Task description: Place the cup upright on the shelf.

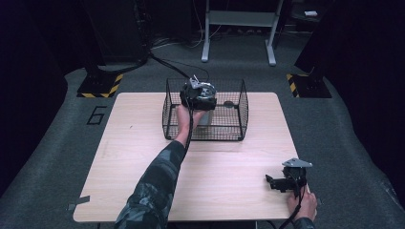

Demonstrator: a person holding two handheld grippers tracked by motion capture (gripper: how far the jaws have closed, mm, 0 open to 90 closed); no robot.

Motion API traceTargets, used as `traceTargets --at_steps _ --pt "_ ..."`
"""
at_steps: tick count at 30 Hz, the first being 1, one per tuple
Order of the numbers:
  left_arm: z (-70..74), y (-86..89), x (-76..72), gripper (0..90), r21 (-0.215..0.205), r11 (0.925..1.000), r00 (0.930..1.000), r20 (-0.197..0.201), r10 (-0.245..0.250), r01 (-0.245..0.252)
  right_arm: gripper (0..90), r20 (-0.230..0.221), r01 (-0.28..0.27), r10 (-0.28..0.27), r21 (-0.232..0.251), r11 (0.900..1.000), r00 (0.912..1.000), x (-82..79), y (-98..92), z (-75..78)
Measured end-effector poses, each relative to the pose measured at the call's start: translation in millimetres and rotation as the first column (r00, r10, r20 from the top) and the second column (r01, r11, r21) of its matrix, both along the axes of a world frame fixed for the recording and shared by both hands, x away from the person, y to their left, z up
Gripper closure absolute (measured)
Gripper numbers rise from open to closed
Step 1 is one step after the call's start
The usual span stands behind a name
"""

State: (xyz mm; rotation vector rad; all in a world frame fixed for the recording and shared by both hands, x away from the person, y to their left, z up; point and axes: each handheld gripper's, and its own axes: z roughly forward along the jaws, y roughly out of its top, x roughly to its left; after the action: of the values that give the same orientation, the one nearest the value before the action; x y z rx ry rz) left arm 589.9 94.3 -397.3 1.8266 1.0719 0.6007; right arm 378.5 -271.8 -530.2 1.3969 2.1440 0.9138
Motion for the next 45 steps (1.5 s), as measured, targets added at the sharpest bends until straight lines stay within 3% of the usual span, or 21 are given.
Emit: traceTargets --at_steps 7,20,26,35,43,45 --pt "-10.1 0.8 2.2 3.4 0.000 0.9994 0.9992 -0.022 0.034 -0.034 0.0 0.000 -0.004 0.004 -0.004 1.000 1.0000 0.0 -0.3 0.0" --pt "-20.0 -2.3 3.4 3.4 -0.004 0.9969 0.9966 -0.026 0.079 -0.079 0.0 -0.001 -0.003 0.003 -0.004 1.000 1.0000 0.0 -0.3 0.0" --pt "-22.3 -3.7 3.9 3.4 0.015 0.9968 0.9963 -0.032 0.079 -0.079 0.0 0.000 -0.003 0.003 -0.003 1.000 1.0000 0.0 -0.3 0.0" --pt "-25.5 -3.9 2.8 3.4 0.007 0.9965 0.9955 -0.044 0.084 -0.083 0.0 -0.001 -0.003 0.003 -0.003 1.000 1.0000 -0.1 -0.2 0.0" --pt "-28.9 -2.2 -8.2 3.4 0.047 0.9964 0.9971 -0.026 0.072 -0.071 0.0 0.000 -0.004 0.004 -0.005 1.000 1.0000 0.0 -0.3 0.0" --pt "-31.0 -0.2 -11.8 3.5 0.034 0.9969 0.9973 -0.017 0.071 -0.071 0.0 0.000 -0.003 0.003 -0.005 1.000 1.0000 0.0 -0.3 0.0"
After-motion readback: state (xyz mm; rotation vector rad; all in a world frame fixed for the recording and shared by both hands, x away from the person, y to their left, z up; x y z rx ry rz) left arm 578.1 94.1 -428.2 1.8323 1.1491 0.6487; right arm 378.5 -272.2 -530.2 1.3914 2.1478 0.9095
